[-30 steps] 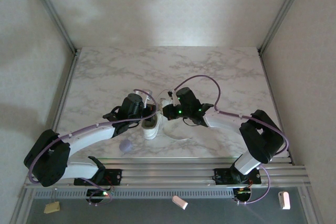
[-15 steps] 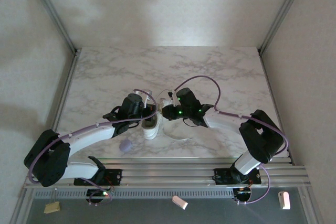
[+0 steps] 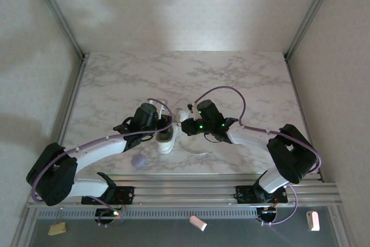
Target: Tie the shoes
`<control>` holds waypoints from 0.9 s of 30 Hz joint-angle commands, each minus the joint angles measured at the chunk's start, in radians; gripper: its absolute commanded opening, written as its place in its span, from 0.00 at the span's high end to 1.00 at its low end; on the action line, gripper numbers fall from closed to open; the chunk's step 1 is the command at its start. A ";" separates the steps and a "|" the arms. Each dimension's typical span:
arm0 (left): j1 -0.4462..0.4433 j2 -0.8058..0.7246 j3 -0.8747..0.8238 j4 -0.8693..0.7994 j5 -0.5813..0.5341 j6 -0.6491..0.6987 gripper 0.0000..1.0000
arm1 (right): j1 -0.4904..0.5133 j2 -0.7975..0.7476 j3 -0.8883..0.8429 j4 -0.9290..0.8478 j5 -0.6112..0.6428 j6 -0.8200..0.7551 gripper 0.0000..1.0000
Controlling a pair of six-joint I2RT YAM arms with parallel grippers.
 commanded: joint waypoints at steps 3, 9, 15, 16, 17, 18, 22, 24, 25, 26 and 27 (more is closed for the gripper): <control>0.003 0.004 -0.013 -0.011 0.022 -0.009 1.00 | -0.002 0.007 0.012 0.047 -0.031 0.008 0.83; 0.003 0.006 -0.015 -0.012 0.021 -0.009 1.00 | -0.002 0.016 0.017 0.054 -0.040 0.010 0.78; 0.003 0.007 -0.015 -0.011 0.023 -0.010 1.00 | 0.004 0.025 0.024 0.062 -0.050 0.015 0.78; 0.003 0.006 -0.015 -0.009 0.024 -0.010 1.00 | 0.004 0.027 0.026 0.063 -0.052 0.015 0.78; 0.003 0.006 -0.015 -0.009 0.024 -0.011 1.00 | 0.005 0.028 0.027 0.064 -0.052 0.016 0.79; 0.003 0.005 -0.015 -0.010 0.023 -0.011 1.00 | 0.006 0.028 0.030 0.064 -0.052 0.016 0.79; 0.003 0.003 -0.020 -0.007 0.024 -0.015 1.00 | 0.007 0.037 0.036 0.065 -0.053 0.016 0.79; 0.002 0.001 -0.021 -0.008 0.024 -0.015 1.00 | 0.007 0.043 0.040 0.065 -0.053 0.016 0.79; 0.003 0.001 -0.020 -0.008 0.024 -0.015 1.00 | 0.007 0.046 0.043 0.065 -0.053 0.017 0.78; 0.003 0.002 -0.021 -0.008 0.024 -0.013 1.00 | 0.007 0.050 0.045 0.066 -0.053 0.017 0.78; 0.003 0.000 -0.021 -0.009 0.024 -0.012 1.00 | 0.006 0.053 0.046 0.065 -0.053 0.017 0.77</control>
